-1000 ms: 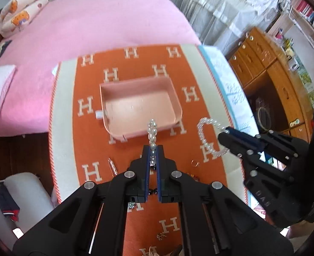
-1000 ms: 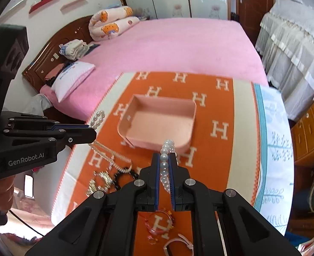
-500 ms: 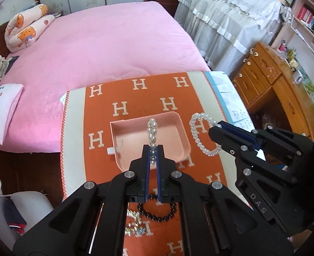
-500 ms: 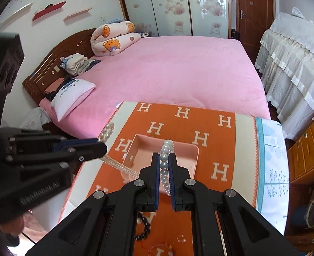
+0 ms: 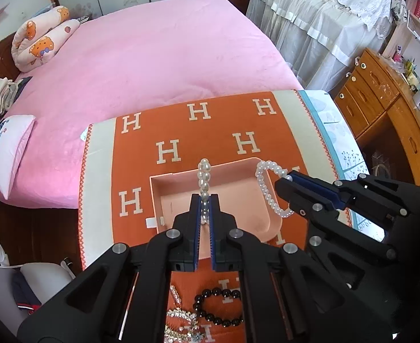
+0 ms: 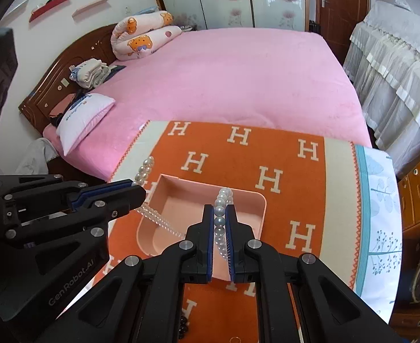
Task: Organize jewelry
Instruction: 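Carry both pearl strands over the pink tray and open both tools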
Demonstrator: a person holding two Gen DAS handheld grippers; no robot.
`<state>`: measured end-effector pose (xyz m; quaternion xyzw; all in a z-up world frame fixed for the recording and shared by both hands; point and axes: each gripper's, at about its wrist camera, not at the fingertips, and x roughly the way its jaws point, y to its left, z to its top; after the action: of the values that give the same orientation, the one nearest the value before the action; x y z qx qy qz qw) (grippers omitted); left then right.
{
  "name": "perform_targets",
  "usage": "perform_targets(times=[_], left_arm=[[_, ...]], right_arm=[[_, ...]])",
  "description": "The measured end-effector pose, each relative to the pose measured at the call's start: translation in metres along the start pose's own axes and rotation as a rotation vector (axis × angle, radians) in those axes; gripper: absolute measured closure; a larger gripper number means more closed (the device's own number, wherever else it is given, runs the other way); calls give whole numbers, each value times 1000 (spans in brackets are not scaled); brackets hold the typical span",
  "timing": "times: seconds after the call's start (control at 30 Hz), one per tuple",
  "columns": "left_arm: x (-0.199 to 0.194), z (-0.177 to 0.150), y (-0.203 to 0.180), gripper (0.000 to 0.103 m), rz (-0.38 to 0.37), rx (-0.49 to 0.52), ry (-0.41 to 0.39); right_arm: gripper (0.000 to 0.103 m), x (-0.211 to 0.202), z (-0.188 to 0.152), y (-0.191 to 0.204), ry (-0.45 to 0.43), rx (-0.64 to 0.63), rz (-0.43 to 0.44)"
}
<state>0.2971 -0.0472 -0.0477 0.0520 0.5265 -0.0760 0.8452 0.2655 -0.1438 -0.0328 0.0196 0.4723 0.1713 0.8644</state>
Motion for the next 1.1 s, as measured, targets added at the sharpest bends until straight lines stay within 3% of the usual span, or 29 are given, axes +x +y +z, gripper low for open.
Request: perform_targets(times=[0.23,0.43,0.47,0.5,0.6,0.9,1.1], left_arm=[[26,3,-2,100,23,0,24],[46,1,5,97,-1,-23,77],[47,-1,6,89,-7,-29,86],[47,-2,8,74,-10,-36,93],[45,-7,18,53,5,-64,81],[23,-23,39,51,36,-121,79],[-5,-36,37,51,30,-93,36]], right_arm=[[95,40,-1,-16,58,13,-2],[94,59,-6,-24,100,29,10],[93,60,-6,-25,103,33,11],[89,60,-6,-26,105,36,14],[80,56,-7,-28,100,49,14],[73,29,-13,-29,71,76,28],[67,0,-24,-23,37,92,23]])
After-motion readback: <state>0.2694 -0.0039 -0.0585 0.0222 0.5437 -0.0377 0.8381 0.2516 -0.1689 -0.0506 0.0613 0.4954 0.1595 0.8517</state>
